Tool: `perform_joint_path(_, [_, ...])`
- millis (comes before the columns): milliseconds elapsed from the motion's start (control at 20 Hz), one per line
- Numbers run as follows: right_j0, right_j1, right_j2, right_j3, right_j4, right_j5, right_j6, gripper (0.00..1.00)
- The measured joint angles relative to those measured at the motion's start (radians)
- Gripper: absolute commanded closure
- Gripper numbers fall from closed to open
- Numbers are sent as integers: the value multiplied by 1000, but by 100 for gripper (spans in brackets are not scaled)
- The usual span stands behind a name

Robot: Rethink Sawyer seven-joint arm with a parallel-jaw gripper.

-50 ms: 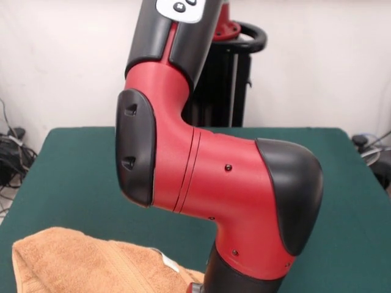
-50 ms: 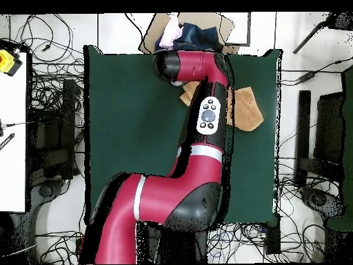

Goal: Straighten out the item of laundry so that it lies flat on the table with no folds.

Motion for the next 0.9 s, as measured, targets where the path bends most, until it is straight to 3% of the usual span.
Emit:
perform_joint_path(350, [0,-96,0,126,2,-28,0,100])
perform_joint_path(400, [0,-146,0,198,7,-51,0,100])
perform_joint_path(550, [0,-206,0,282,15,-75,0,100])
perform_joint_path(750, [4,-374,0,491,54,-92,0,100])
perform_joint_path(850, [6,-399,-1,518,62,-93,0,100])
perform_joint_path(900, [9,-455,-2,573,78,-92,0,100])
